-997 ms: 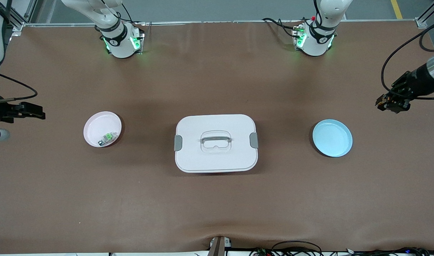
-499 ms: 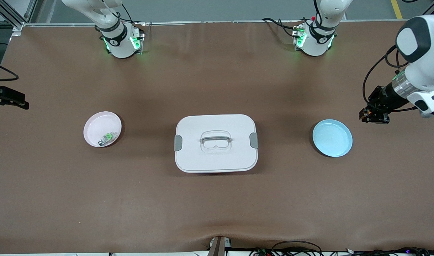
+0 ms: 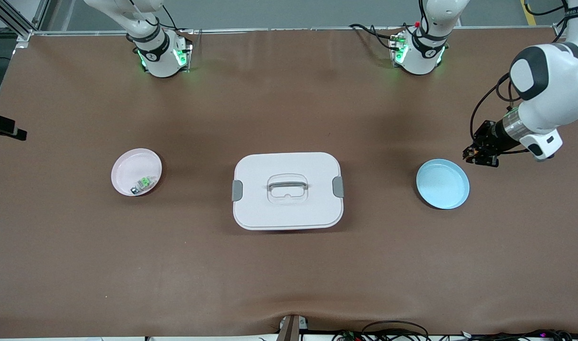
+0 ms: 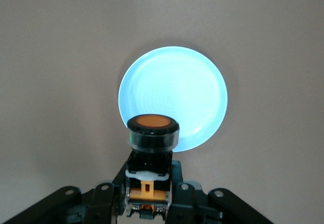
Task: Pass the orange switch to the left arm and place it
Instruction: 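Carry the switch with the left gripper over the light-blue plate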
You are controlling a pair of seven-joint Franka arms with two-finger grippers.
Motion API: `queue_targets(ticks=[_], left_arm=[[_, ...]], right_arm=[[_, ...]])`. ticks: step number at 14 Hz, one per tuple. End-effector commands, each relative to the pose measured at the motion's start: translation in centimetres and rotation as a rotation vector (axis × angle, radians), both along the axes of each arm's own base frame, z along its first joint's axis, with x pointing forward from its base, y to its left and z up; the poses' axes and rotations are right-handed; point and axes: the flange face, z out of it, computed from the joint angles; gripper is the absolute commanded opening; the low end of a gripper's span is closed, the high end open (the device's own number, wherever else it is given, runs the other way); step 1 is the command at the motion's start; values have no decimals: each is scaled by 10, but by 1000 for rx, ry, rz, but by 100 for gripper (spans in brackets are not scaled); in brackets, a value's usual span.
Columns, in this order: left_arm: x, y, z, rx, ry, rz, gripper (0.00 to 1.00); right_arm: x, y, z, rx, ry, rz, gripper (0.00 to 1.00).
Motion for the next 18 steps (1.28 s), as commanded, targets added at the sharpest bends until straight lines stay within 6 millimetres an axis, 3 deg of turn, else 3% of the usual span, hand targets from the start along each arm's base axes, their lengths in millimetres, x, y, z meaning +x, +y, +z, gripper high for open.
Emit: queue_targets(ticks=[1,7,13,18], left_arm=[[-2,-3,-28,-16,-14,11,9],[-4,-7,-79,-22,-45,-37,9],[8,-13,-131,-4,-46,-12,9],[18,-17,-158,20,-41,9,9]], right_arm=[[-8,16,16,-41,-17,27,100],[-17,43,31,-124,-28,91,100],[-21,43,30,-119,-38,91,100],[-45,42,18,-99,-88,73,100]])
